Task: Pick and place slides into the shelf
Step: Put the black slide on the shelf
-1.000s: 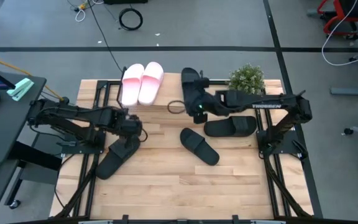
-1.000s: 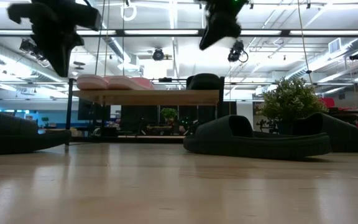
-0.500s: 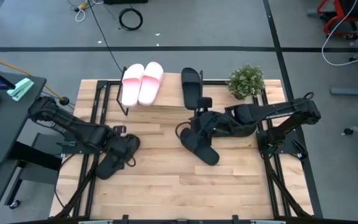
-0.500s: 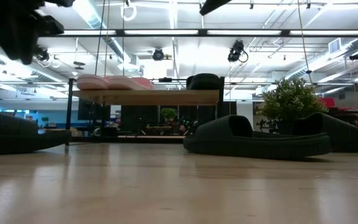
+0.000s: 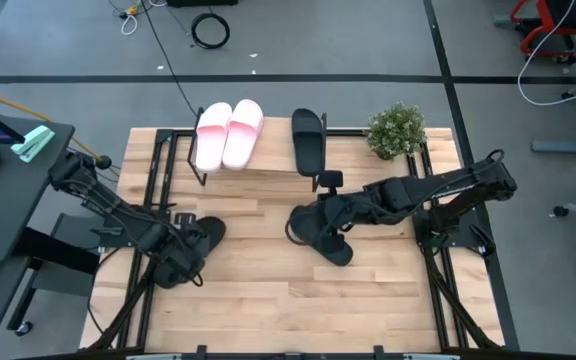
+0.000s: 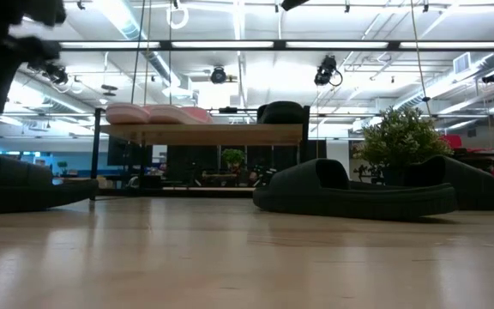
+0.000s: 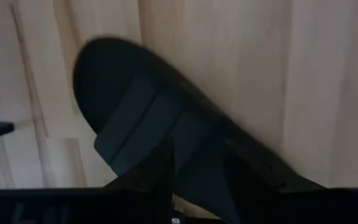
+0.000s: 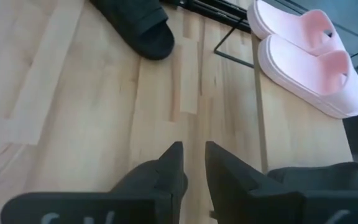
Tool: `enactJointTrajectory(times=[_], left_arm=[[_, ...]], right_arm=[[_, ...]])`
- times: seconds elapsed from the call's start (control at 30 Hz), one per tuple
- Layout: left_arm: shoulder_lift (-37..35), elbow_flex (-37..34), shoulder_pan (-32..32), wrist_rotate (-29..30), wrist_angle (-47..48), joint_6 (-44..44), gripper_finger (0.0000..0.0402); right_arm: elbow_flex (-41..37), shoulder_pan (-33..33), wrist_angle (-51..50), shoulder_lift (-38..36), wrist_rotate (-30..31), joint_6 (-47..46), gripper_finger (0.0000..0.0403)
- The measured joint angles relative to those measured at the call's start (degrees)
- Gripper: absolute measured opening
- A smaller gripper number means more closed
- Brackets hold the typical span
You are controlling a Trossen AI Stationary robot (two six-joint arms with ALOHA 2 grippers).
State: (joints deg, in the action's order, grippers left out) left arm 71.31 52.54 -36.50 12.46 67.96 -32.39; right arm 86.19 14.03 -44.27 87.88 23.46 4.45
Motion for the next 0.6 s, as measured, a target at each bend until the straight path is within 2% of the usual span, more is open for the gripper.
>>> enactJointTrajectory(times=[0.2, 0.6], left_arm=[[0.0, -5.1, -2.0, -0.1, -5.3, -1.4, 0.013], [0.0, -10.4, -3.7, 0.6, -8.0, -6.9, 0.0126]], right_arm=[[0.0, 1.2, -0.1, 0.0, 0.0, 0.1, 0.0074], [0.0, 1.2, -0.9, 0.0, 0.0, -1.3, 0.0074]])
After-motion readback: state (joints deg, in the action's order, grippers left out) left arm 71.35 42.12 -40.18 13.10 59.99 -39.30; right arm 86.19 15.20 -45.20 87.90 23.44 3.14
